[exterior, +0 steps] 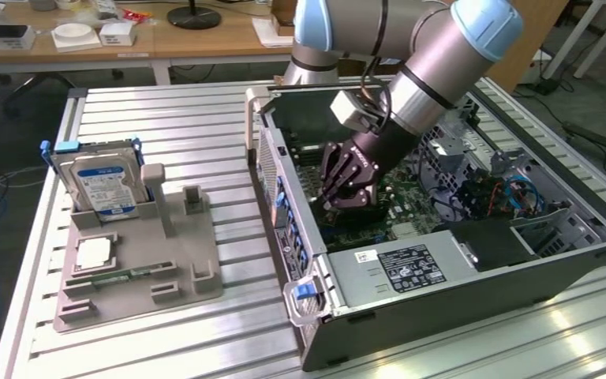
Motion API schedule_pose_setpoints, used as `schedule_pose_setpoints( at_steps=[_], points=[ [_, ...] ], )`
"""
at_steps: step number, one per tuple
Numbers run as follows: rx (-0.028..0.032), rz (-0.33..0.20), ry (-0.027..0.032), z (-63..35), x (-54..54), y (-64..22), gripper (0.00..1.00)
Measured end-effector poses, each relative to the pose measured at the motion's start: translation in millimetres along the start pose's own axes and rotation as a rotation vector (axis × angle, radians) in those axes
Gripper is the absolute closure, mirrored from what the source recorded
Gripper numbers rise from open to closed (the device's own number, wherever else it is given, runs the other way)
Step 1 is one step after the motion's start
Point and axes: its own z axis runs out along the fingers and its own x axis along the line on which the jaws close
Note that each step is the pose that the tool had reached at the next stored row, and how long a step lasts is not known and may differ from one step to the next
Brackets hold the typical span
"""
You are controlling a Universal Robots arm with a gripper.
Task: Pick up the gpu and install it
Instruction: 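Press down on the gpu until it lock into place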
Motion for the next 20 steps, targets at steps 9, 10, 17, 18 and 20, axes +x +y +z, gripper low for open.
schedule_pose_setpoints(
  at_steps=[9, 10, 17, 18, 20],
  points=[
    [0.0003, -0.007, 0.0037, 5.2, 6.3, 7.9, 0.9],
    [0.0004, -0.007, 0.0039, 5.7, 6.3, 8.8, 0.9],
    [0.0002, -0.007, 0.0045, 9.1, 5.9, 14.1, 0.9],
    [0.0002, -0.007, 0.0044, 9.2, 5.7, 14.1, 0.9],
    [0.0003, -0.007, 0.0046, 9.5, 4.7, 13.9, 0.9]
  ],
)
